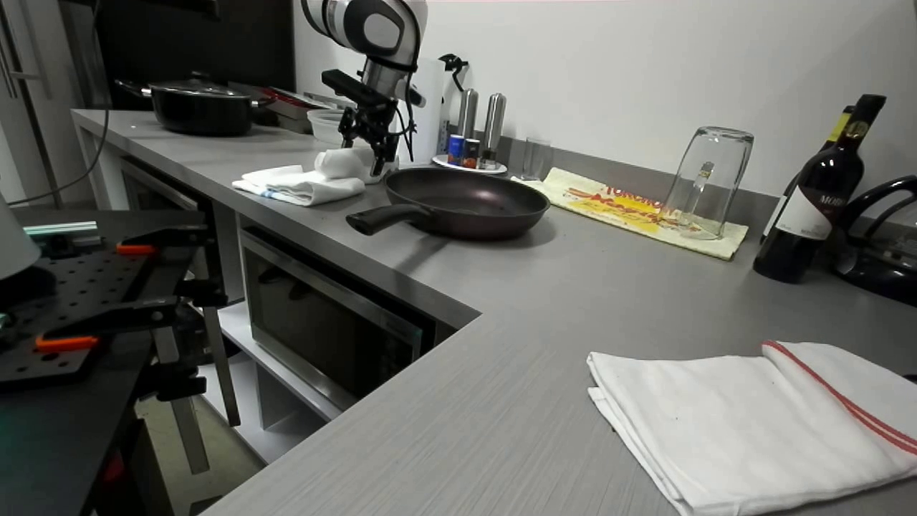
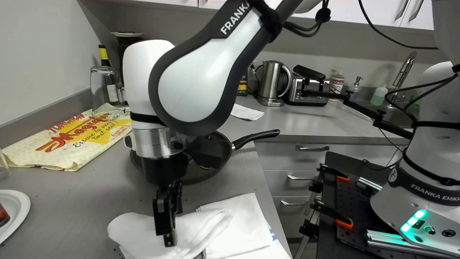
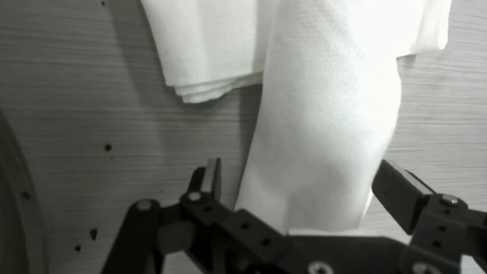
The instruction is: Pick the cloth and wipe the pan
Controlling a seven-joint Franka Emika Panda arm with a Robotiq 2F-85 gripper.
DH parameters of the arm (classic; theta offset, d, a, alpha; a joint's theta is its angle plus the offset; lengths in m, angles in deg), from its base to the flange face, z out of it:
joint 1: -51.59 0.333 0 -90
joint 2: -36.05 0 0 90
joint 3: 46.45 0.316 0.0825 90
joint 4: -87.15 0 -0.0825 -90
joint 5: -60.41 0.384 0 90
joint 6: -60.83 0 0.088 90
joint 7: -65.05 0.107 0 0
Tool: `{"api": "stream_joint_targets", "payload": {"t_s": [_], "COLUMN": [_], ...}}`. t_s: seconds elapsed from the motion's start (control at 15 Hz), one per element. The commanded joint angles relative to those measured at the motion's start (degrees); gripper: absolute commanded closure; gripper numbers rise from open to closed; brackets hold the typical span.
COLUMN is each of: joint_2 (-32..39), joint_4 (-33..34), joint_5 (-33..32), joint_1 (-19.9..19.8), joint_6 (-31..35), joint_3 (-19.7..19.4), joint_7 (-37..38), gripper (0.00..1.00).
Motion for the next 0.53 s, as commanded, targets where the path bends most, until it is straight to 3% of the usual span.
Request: {"api": "stream_joint_targets", "payload": {"t_s": [0.0,0.47], "joint_2": [3.2,1.4], "joint_4": [2.5,4.5], "joint_5": [-1.1,0.4], "joint_1": [0.8,0.1], "joint_6": [-0.5,-2.5], "joint_3": [-0.4,1.1], "joint_7": [1.5,1.3], "gripper": [0.26,0.79]}}
